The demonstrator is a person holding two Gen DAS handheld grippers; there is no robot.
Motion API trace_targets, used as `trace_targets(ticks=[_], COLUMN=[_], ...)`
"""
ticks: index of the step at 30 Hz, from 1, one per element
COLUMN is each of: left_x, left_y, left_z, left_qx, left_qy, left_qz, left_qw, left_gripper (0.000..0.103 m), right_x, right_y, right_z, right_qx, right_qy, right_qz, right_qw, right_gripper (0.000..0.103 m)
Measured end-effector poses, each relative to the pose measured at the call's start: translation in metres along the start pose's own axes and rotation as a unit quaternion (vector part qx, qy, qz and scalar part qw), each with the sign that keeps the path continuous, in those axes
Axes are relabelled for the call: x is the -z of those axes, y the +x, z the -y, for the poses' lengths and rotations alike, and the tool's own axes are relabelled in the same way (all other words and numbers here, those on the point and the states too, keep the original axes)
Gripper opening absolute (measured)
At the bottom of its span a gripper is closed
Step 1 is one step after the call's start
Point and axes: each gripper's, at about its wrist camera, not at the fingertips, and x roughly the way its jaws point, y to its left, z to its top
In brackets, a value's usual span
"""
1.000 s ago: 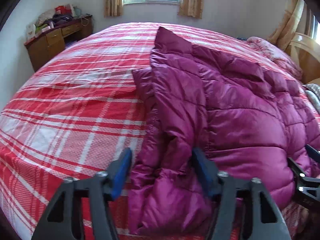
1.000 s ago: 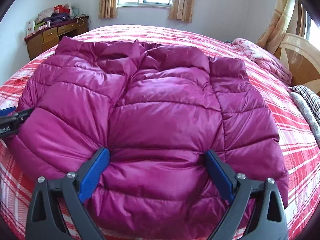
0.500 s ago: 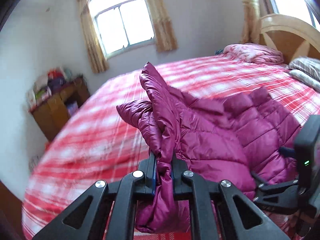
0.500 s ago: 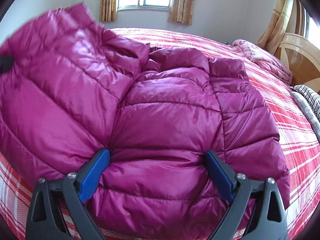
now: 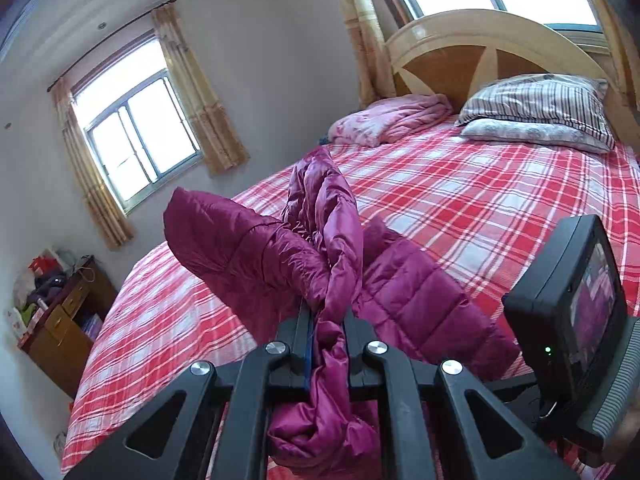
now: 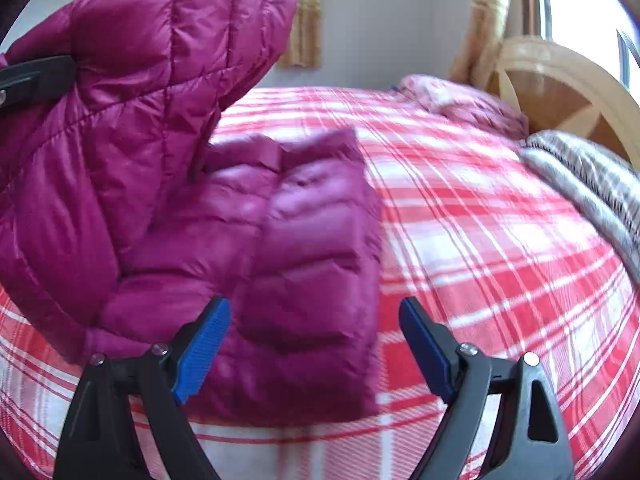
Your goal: Fold large clothes
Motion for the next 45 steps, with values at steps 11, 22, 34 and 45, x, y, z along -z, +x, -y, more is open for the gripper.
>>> trace_targets(ticks=[11, 22, 34, 45], left_x=[0.02, 0.008, 0.03, 0.042], left_y=[0.055, 0.024, 0.094, 0.018], left_z=[0.067, 0.042, -0.013, -0.056], left_qx=[0.049, -0.003, 0.054, -0.043], left_qy=[0.046, -0.031, -0.187, -0.21], left_qz=[-0.012, 0.107, -0.027, 0.084], left_qw=[0.9977, 0.9938, 0.9805, 0.9731], left_gripper=[0.014, 0.09, 0.091, 0.092], right_x=[0.028, 0.032, 0.033, -0.01], right_y=[-0.002, 0.003, -0.001, -0.066], right_z=[0.032, 0.029, 0.034, 0.06], right_qx=[-0.031, -0.018, -0.02, -0.063], right_qy=[0.078, 0.073, 0.079, 0.146], right_qz=[0.008, 0.017, 0.028, 0.113], right_qw=[0.996, 0.997, 0.996, 0.981], right_gripper=[0.094, 0.098, 0.097, 0.089])
